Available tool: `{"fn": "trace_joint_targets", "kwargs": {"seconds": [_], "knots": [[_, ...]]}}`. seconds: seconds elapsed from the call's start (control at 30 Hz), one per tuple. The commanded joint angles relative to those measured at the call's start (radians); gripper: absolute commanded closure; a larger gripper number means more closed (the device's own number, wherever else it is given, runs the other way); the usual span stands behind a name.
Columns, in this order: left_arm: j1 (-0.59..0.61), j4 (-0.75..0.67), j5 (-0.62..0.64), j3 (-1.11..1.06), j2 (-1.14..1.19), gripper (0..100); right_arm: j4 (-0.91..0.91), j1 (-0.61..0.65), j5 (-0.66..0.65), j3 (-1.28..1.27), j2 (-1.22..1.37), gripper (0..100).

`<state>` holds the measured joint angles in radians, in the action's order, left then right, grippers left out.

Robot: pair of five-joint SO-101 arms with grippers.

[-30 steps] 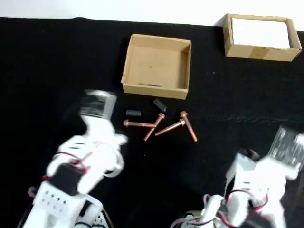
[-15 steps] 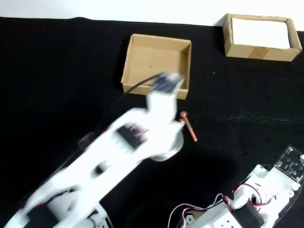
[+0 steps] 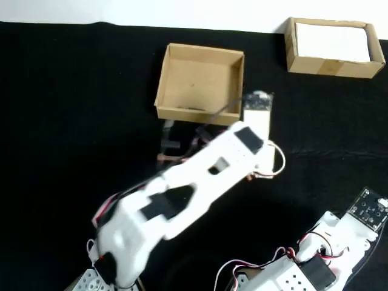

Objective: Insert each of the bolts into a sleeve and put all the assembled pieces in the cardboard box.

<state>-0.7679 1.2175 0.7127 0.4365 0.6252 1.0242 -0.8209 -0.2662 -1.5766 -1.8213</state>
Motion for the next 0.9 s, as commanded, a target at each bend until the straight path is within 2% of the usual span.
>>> {"fn": "trace_joint_targets", "kwargs": {"seconds": [0.0,0.2,0.47,0.73,0.87], "knots": [[0.018,0.081,0.005,0.223,0.096,88,-0.016,-0.002,-0.009,0.001,-0.012,99.1],[0.09,0.178,0.0,0.473,0.232,90,-0.018,-0.002,-0.009,-0.039,-0.012,99.1],[0.093,0.436,-0.002,0.696,0.26,90,-0.019,0.018,-0.011,-0.039,-0.012,99.1],[0.119,0.45,-0.003,0.621,0.265,90,-0.018,0.048,-0.011,-0.039,-0.012,99.1],[0.14,0.396,-0.003,0.564,0.265,90,-0.016,0.048,-0.011,-0.039,-0.012,99.1]]}}
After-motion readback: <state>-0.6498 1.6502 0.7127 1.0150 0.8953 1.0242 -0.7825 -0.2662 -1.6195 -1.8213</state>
